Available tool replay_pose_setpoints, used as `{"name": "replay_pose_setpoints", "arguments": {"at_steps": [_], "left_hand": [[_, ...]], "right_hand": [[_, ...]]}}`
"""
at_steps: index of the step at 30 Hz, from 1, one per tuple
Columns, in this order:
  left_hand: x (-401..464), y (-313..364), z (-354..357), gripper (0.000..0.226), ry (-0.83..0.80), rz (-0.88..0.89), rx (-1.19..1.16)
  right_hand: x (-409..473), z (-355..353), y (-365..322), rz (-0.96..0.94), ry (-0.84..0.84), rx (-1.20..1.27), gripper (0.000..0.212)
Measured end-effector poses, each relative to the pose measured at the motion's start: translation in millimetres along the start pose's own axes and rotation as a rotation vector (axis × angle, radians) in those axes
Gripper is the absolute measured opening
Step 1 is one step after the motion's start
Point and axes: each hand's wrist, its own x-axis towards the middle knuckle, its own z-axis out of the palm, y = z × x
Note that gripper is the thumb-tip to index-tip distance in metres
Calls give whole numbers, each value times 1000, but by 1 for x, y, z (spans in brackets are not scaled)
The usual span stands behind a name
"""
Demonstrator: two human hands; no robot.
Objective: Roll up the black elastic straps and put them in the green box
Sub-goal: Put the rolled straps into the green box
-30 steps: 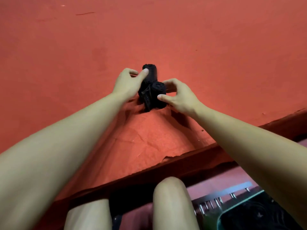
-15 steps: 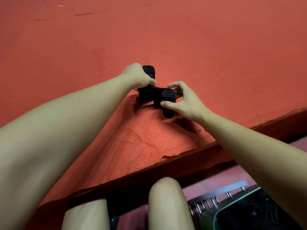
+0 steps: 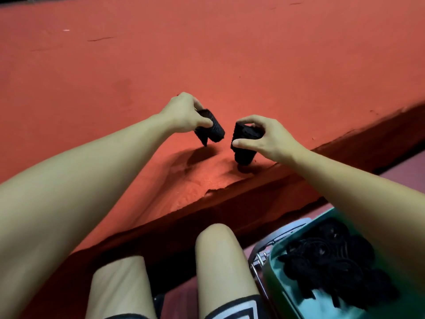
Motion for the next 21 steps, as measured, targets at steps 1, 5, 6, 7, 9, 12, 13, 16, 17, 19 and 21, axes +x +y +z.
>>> {"name": "replay_pose_setpoints", "arguments": {"at_steps": [1, 5, 6, 7, 9, 12, 13, 16, 17, 19, 21], "left_hand": [[-7, 5, 2, 31, -21, 31, -10], [-40, 35, 26, 37, -101, 131, -11], [-48, 44, 34, 38, -127, 154, -2], [-56, 53, 44, 37, -156, 179, 7], [-69, 71, 64, 38, -212, 234, 26], [-89, 99, 98, 42, -296, 336, 59], [-95, 108, 110, 44, -321, 367, 68], [-116, 130, 146, 49, -401, 451, 78], [-122, 136, 159, 49, -429, 472, 87], [-136, 142, 186, 47, -478, 512, 131], [-148, 144, 212, 47, -537, 545, 183]], "right_hand": [[-10, -7, 1, -10, -32, -23, 47], [-62, -31, 14, -21, -85, -115, 28], [-76, -37, 18, -7, -86, -142, 23], [-93, -44, 22, 12, -90, -169, 21], [-124, -57, 30, 56, -114, -213, 20], [-172, -75, 44, 141, -154, -282, 21], [-186, -80, 50, 164, -173, -311, 23], [-224, -88, 65, 215, -244, -397, 30], [-235, -90, 69, 234, -279, -421, 33], [-256, -90, 79, 287, -357, -454, 38], [-274, -87, 91, 359, -433, -465, 43]]}}
